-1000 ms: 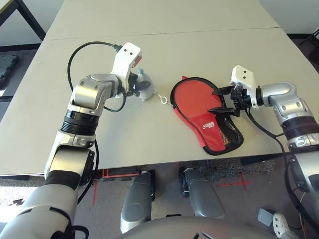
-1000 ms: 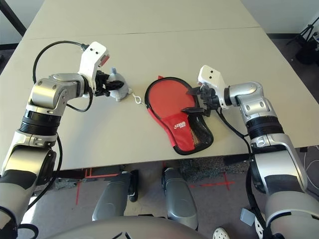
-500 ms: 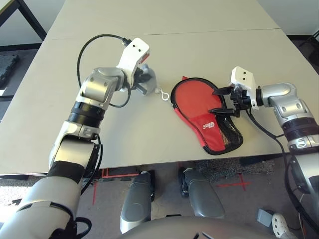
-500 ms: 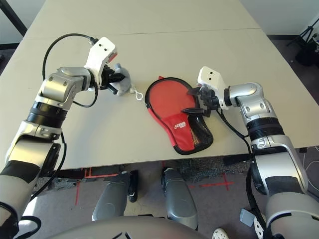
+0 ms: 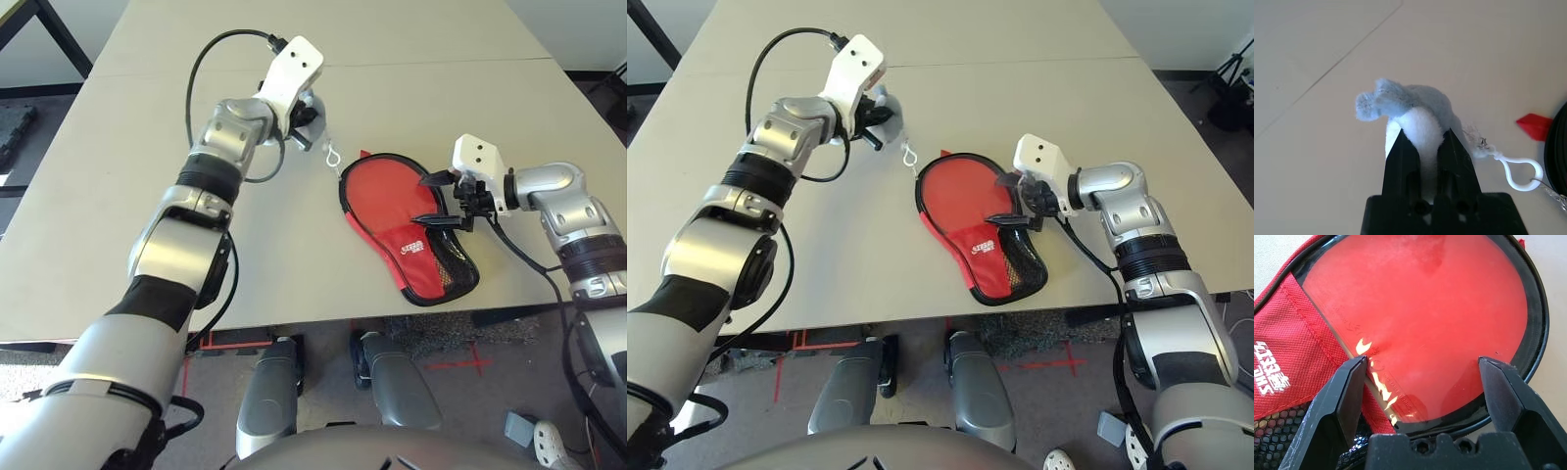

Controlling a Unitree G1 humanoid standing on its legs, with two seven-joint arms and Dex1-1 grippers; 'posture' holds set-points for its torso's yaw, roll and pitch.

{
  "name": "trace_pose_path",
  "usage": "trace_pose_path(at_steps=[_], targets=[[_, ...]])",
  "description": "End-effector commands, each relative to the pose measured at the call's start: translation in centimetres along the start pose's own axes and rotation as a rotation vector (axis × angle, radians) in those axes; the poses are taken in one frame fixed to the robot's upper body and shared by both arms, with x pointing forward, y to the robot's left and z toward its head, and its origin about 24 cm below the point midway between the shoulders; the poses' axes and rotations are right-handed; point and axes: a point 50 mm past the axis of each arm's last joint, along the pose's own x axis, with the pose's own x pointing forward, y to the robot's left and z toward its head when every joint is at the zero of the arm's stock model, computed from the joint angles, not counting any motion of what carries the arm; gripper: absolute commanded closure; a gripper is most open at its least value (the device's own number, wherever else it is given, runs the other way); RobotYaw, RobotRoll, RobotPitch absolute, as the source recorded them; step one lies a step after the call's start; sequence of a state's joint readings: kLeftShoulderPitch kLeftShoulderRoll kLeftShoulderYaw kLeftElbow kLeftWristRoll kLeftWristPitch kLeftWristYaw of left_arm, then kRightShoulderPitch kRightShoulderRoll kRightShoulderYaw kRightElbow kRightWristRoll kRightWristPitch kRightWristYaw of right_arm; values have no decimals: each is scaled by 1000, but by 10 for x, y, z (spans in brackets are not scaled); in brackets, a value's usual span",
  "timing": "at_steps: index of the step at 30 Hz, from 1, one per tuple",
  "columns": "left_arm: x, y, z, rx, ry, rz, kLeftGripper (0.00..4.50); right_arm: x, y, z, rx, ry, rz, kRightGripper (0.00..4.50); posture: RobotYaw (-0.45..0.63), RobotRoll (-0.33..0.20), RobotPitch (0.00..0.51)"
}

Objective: Store the ping-pong paddle in its case and zip it.

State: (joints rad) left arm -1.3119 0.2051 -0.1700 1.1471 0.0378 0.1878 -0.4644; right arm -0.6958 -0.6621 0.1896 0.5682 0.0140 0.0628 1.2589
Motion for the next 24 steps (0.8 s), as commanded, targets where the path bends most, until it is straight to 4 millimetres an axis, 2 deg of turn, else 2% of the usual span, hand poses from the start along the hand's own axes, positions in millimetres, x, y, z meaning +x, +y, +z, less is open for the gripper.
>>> trace_pose_path(at_steps=[1, 7, 11, 18, 24], targets=[[4, -1, 18, 16, -86, 81, 4402, 18, 30, -46, 99, 211, 124, 0, -23, 0, 208], [10, -12, 31, -8, -150, 124, 4411, 19, 33, -46, 101, 212, 128, 0, -46, 0, 210], [16, -28, 48, -38, -204, 127, 4411, 18, 36, -47, 109, 213, 125, 0, -64, 0, 211], [23, -53, 64, -45, -246, 72, 4411, 17, 39, -48, 118, 213, 118, 0, -83, 0, 210], [29, -87, 80, -23, -274, -31, 4420, 17, 42, -48, 124, 213, 117, 0, -107, 0, 213]])
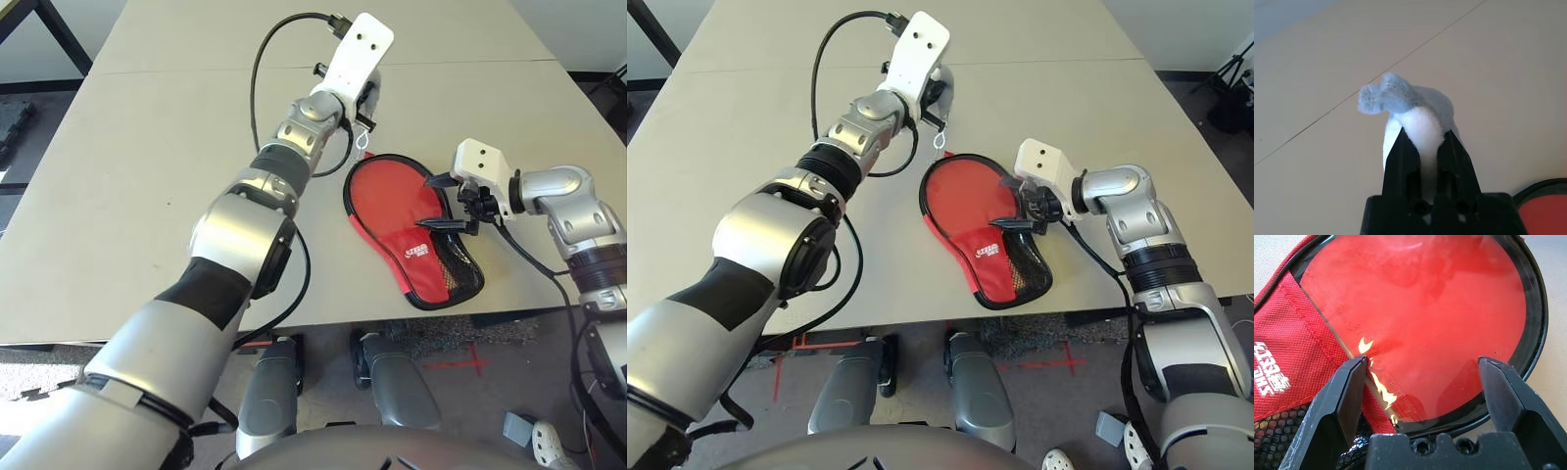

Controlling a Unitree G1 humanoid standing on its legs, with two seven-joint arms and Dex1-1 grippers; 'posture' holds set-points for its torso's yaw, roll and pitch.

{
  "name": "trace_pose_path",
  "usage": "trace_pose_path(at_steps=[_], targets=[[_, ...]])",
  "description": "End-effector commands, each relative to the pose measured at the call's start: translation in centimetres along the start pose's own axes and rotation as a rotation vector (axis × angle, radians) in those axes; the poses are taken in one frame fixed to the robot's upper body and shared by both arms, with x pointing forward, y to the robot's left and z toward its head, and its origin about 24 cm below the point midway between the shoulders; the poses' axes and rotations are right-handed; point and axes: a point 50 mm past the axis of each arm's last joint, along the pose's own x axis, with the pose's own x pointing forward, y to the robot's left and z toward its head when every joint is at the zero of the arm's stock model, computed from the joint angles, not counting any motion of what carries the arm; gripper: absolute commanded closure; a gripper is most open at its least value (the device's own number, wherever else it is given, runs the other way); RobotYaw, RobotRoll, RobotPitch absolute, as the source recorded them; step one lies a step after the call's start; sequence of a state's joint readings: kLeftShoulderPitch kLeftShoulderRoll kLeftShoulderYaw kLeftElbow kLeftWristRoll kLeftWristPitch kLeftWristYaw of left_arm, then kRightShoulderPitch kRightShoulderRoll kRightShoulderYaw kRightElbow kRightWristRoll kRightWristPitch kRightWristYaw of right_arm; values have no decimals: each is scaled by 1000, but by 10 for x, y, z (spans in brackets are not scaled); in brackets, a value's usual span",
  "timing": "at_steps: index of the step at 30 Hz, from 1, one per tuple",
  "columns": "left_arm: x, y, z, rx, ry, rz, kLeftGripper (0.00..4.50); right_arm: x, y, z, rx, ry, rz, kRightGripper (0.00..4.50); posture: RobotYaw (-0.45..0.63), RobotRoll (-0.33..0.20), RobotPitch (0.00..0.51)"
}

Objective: Store the ping-pong paddle in its case and zip it.

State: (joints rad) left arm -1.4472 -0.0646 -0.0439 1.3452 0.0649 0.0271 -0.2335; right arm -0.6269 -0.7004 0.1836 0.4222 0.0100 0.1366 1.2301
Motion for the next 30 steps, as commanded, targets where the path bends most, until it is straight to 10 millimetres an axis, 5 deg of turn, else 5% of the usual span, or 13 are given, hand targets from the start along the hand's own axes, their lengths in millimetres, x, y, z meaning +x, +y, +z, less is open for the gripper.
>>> trace_pose_path(at_steps=[1, 10, 13, 22, 30], targets=[[4, -20, 32, 48, -109, -65, 4421, 25, 36, -47, 134, 179, 145, 0, -109, 0, 213], [8, -89, 29, 86, -97, -339, 4424, 24, 41, -50, 146, 180, 137, 0, -137, 0, 213], [8, -93, 27, 87, -95, -362, 3369, 24, 41, -50, 151, 177, 132, 0, -141, 0, 212], [7, -69, 37, 56, -119, -325, 19, 27, 43, -51, 155, 173, 126, 0, -123, 0, 213], [3, -35, 38, 73, -123, -254, 19, 30, 41, -50, 147, 173, 128, 0, -106, 0, 215]])
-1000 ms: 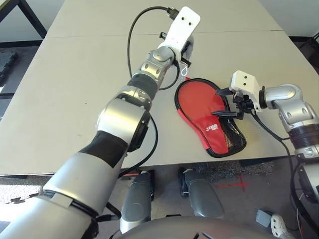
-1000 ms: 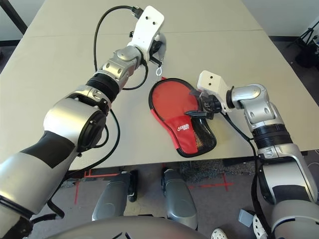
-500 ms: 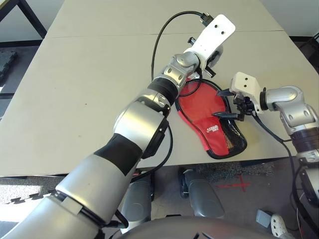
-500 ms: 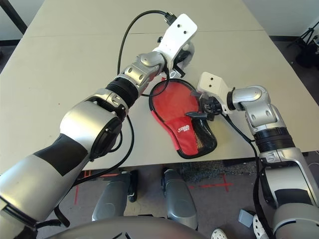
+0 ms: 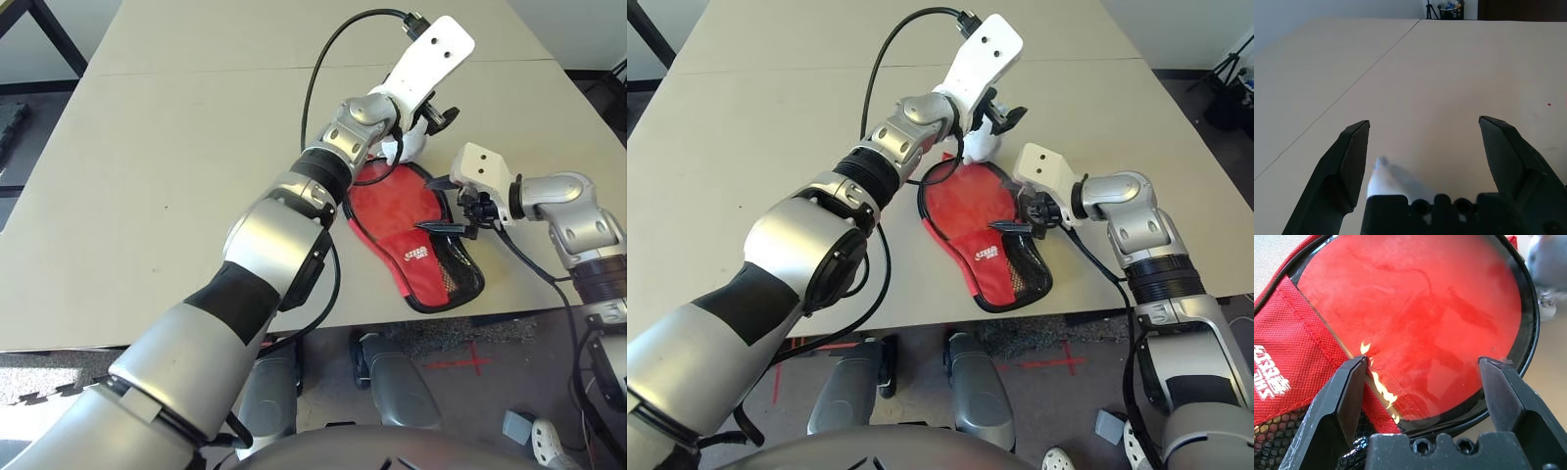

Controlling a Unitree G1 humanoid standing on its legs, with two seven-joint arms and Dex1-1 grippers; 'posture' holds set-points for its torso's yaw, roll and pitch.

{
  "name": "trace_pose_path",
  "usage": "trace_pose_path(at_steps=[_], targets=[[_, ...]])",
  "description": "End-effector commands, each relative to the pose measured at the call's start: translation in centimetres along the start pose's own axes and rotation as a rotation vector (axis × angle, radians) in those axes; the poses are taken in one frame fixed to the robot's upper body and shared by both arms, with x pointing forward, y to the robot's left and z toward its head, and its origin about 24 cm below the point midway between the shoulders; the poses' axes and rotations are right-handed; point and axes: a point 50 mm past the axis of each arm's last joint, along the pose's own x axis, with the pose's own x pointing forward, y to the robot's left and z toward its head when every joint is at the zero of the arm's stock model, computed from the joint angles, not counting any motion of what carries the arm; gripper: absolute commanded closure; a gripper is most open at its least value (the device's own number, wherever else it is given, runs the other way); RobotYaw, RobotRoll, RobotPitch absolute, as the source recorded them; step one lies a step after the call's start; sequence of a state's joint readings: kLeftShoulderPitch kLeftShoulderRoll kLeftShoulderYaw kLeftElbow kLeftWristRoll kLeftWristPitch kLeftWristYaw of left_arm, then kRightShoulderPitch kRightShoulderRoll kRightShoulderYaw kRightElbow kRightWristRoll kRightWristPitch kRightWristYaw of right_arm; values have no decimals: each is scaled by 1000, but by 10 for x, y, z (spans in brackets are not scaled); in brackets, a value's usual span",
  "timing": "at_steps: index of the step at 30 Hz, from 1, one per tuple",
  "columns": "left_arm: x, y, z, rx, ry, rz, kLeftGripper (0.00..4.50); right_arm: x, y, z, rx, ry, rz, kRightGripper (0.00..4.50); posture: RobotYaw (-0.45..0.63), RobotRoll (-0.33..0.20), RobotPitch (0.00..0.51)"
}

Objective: Store the ping-pong paddle in its case and zip it.

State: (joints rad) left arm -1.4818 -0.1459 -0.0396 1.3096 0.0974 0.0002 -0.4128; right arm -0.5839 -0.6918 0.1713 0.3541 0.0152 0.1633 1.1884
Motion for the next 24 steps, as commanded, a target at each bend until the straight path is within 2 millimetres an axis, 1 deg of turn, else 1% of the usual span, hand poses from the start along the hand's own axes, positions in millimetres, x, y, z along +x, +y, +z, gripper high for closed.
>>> trace_pose_path(at_steps=[1, 4, 9, 12, 14, 15, 16, 18, 22, 24], targets=[[-4, 11, 10, 27, -26, 4, 19, 25, 35, -51, 144, 192, 155, 0, -106, 0, 215], [-13, 28, 7, 47, -13, 32, 19, 24, 35, -51, 142, 195, 154, 0, -102, 0, 216], [-35, 62, -2, 79, 30, 55, 19, 24, 35, -51, 142, 196, 151, 0, -96, 0, 217], [-48, 78, -11, 83, 59, 48, 19, 24, 34, -51, 143, 195, 149, 0, -81, 0, 218], [-57, 84, -19, 93, 81, 10, 19, 24, 33, -51, 144, 193, 146, 0, -81, 0, 218], [-60, 85, -23, 101, 88, -14, 19, 24, 33, -51, 145, 193, 146, 0, -81, 0, 218], [-66, 85, -31, 101, 100, -55, 19, 24, 32, -50, 146, 191, 144, 0, -72, 0, 221], [-74, 82, -44, 100, 112, -133, 19, 25, 31, -49, 148, 189, 142, 0, -71, 0, 222], [-92, 66, -61, 100, 105, -241, 19, 24, 30, -49, 158, 186, 133, 0, -65, 0, 225], [-100, 58, -67, 86, 105, -262, 19, 24, 30, -50, 166, 184, 129, 0, -60, 0, 226]])
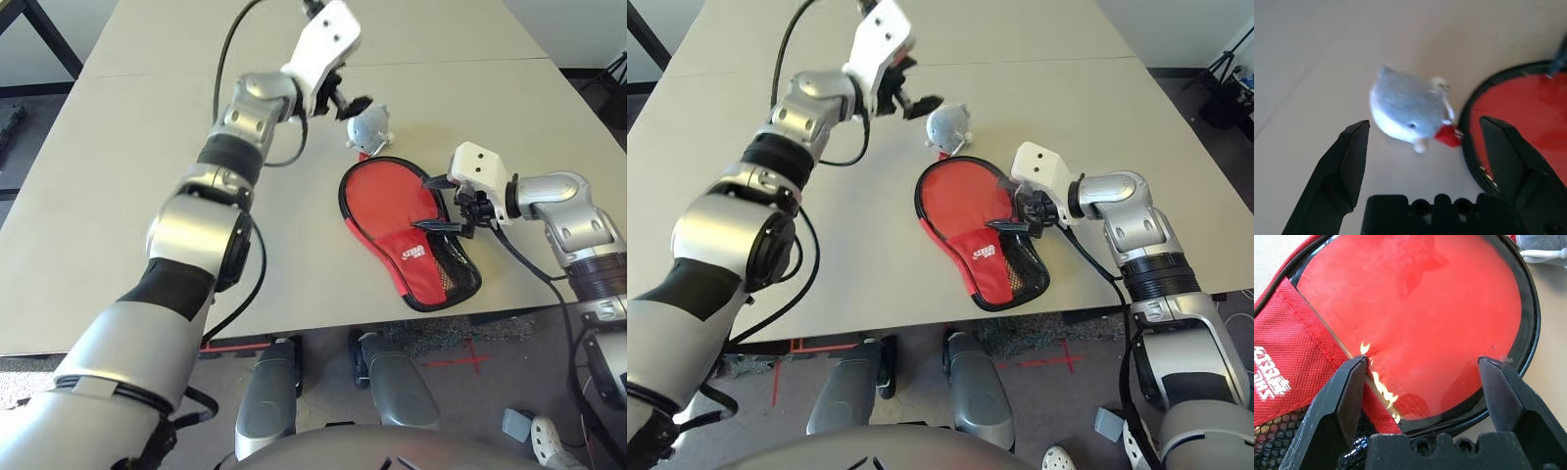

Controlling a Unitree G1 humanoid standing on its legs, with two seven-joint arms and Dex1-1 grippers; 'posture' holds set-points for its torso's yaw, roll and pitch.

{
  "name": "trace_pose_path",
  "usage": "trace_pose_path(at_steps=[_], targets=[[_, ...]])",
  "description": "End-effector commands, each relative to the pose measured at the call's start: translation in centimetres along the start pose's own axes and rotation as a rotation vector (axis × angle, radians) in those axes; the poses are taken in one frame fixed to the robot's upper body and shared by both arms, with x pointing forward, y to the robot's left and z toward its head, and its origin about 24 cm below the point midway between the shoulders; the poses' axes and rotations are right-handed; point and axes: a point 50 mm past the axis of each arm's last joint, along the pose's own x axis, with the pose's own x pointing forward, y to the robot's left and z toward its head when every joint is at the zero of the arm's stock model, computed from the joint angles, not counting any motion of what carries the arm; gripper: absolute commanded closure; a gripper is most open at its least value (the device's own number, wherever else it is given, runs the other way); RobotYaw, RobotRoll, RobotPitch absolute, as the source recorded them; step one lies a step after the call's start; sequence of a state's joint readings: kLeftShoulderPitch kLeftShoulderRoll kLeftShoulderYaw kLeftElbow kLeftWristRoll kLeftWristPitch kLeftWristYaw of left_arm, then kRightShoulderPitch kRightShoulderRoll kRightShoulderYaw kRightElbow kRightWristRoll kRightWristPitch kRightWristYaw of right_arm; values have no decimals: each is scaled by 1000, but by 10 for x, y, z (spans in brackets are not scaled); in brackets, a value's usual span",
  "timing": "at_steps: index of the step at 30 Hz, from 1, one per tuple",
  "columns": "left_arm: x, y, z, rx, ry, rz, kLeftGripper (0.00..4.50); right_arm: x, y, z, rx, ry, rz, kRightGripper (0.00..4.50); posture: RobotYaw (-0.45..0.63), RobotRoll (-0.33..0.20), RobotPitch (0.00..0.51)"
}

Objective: Store the ping-pong paddle in its case and zip it.

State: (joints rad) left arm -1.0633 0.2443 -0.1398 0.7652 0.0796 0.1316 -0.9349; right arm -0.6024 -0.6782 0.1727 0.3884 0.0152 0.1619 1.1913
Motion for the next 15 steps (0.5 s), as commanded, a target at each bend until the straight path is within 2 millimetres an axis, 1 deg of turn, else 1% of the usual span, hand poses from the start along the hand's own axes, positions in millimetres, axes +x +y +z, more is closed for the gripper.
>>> trace_pose_path(at_steps=[1, 4, 7, 10, 15], targets=[[-7, -17, 5, 8, -29, -63, 19, 21, 30, -50, 159, 188, 119, 0, -57, 0, 226], [-11, -35, -5, -24, -17, -82, 19, 22, 28, -49, 173, 183, 109, 0, -54, 0, 226], [-11, -48, -8, -58, -13, -95, 19, 22, 26, -48, 179, 180, 104, 0, -60, 0, 226], [-5, -62, -12, -85, -4, -110, 19, 20, 24, -48, 183, 179, 100, 0, -62, 0, 225], [5, -79, -18, -126, 16, -121, 19, 18, 22, -49, 191, 181, 93, 0, -68, 0, 224]])
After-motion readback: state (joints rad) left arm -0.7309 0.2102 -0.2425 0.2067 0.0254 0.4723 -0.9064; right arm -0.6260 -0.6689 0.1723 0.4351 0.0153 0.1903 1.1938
